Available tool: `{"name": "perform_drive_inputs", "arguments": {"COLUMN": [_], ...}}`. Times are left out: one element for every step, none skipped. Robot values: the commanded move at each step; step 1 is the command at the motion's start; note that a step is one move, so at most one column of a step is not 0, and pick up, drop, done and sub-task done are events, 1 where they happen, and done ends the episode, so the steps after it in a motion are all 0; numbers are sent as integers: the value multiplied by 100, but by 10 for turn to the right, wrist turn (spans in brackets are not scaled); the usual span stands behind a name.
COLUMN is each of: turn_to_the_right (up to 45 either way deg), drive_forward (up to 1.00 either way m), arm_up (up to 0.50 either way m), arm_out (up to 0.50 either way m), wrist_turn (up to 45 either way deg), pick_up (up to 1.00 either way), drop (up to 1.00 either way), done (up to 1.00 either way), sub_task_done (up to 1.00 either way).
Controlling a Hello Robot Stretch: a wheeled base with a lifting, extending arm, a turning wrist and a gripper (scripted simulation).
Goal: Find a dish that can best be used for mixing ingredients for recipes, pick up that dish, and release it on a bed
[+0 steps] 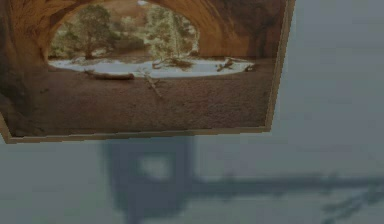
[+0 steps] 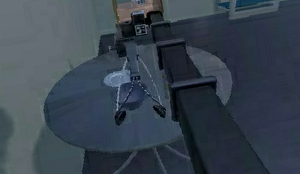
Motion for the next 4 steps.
{"name": "perform_drive_inputs", "arguments": {"turn_to_the_right": [0,0,0,0], "drive_forward": [0,0,0,0], "arm_up": [0,0,0,0], "arm_out": [0,0,0,0], "wrist_turn": [450,450,450,150], "pick_up": [0,0,0,0], "drop": [0,0,0,0], "done": [0,0,0,0], "sub_task_done": [0,0,0,0]}}
